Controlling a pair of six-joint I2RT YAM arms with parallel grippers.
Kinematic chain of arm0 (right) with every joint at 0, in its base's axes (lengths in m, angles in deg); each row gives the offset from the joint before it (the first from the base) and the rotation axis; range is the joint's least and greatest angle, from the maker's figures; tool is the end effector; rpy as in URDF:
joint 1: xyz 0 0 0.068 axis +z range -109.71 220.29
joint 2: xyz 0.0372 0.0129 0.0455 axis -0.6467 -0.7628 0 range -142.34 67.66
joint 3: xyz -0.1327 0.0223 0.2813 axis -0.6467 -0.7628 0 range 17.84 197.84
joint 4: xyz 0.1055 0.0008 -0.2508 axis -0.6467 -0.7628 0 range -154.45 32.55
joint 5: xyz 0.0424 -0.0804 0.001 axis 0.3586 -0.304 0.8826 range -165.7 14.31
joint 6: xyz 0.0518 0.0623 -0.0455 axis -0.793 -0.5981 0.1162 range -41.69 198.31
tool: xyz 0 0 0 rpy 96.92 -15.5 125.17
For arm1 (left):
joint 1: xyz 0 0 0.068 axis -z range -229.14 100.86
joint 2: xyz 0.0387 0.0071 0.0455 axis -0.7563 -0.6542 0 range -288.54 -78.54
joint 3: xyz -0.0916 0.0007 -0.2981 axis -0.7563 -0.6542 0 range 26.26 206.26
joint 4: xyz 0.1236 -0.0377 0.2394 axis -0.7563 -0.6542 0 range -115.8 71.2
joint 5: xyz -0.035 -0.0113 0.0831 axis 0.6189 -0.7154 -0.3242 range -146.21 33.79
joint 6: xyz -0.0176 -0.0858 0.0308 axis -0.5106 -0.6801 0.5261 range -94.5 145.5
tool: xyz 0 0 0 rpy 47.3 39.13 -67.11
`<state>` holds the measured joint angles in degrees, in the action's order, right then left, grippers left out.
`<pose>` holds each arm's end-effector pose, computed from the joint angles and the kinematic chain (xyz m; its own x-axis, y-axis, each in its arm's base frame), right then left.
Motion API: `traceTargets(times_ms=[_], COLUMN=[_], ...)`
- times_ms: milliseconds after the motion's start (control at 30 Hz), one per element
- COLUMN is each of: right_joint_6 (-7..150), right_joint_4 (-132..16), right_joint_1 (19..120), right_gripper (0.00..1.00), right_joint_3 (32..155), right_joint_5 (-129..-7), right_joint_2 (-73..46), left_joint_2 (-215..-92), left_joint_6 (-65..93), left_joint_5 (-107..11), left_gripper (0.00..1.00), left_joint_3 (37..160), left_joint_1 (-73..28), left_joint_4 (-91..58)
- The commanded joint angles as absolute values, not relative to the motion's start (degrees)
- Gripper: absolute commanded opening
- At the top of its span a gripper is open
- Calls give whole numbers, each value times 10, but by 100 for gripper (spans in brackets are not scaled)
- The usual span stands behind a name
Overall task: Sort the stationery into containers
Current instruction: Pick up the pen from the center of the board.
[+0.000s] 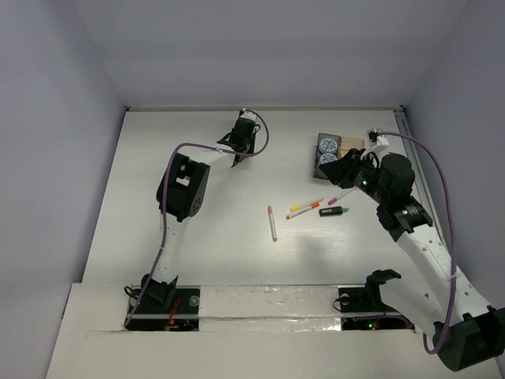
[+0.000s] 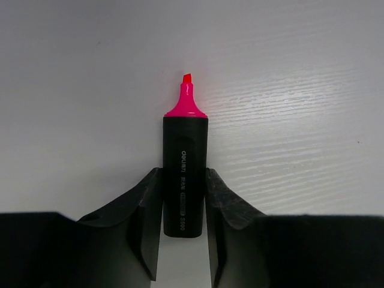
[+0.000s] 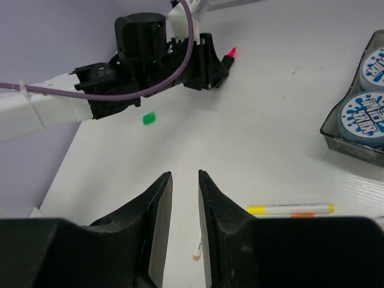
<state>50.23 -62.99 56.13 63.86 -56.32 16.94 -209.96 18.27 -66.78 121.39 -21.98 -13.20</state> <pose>0.2216 0.0917 0.3606 -0.4199 0.3424 -0.8405 -0.4239 0.7449 0.5152 0.5386 -0.2591 0.1586 -0.4893 0.1121 -0.8649 0.2489 0.9684 -0.0153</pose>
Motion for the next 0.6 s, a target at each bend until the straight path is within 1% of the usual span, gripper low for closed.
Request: traceTargets(times_ms=[0, 100, 133, 167, 200, 233, 300, 333, 367, 400, 467, 500, 567], right_joint_6=[519, 523, 526, 527, 530, 530, 526, 522, 517, 505, 483, 469, 461], right_joint_4=[-613, -628, -638, -644, -660, -668, -683, -691, -696, -698, -693, -690, -677], right_joint_1=[565, 565, 565, 565, 565, 565, 565, 565, 565, 565, 565, 565, 565], right_gripper=[30, 34, 38, 40, 47, 51, 58, 62, 64, 65, 69, 69, 70], right_joint_3=[639, 635, 632, 628, 620, 616, 600, 593, 587, 580, 553, 546, 527], right_joint_5=[-601, -630, -638, -649, -681, -701, -757, -784, -807, -854, -892, -916, -941], right_joint_2=[191, 196, 197, 198, 199, 199, 201, 206, 209, 212, 223, 225, 223], left_joint_2=[-2113, -2082, -2073, -2062, -2032, -2015, -1973, -1927, -1903, -1880, -1811, -1771, -1733], left_joint_6=[180, 172, 168, 163, 148, 137, 114, 89, 76, 66, 44, 41, 37], left_joint_5=[-679, -672, -667, -665, -655, -644, -618, -593, -581, -572, -565, -566, -567], left_gripper=[0, 0, 0, 0, 0, 0, 0, 0, 0, 0, 0, 0, 0], left_joint_3=[1206, 1175, 1168, 1149, 1135, 1119, 1052, 1029, 976, 949, 882, 860, 814], left_joint_1=[-221, -221, -221, -221, -221, -221, -221, -221, -215, -207, -193, -177, -156], left_joint_4=[-150, -127, -122, -113, -96, -84, -50, -32, 5, 23, 60, 69, 79])
